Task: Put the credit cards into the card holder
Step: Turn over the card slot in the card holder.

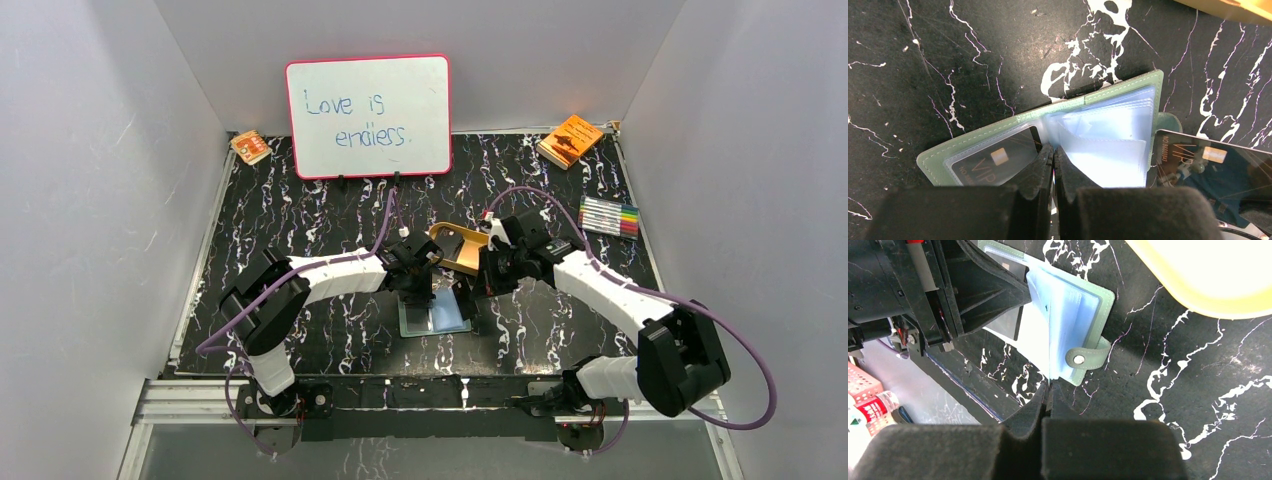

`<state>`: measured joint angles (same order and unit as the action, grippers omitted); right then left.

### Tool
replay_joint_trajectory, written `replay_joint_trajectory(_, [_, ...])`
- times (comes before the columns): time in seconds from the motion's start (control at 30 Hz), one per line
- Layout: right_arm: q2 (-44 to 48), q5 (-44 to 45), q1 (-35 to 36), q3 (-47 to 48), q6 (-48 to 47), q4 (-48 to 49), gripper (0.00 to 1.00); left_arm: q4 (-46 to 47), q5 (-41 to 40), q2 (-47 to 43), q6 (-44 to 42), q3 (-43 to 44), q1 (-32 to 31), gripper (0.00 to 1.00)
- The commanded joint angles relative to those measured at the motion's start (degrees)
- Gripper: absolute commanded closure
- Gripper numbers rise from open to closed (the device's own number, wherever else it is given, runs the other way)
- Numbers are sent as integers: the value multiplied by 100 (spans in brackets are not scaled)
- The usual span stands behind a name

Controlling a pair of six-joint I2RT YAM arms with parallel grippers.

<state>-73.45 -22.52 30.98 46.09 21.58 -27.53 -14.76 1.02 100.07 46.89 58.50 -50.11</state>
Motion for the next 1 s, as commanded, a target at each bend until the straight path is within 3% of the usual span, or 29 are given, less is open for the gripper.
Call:
replay_joint_trajectory(0.0, [-116,-196,-35,278,-212,-24,100,-429,-268,153,-163,-170,-17,99])
replay_joint_trajectory(0.97, [-556,-1238,-24,132,-354,180,100,-594,-325,-97,-280,51,-17,98])
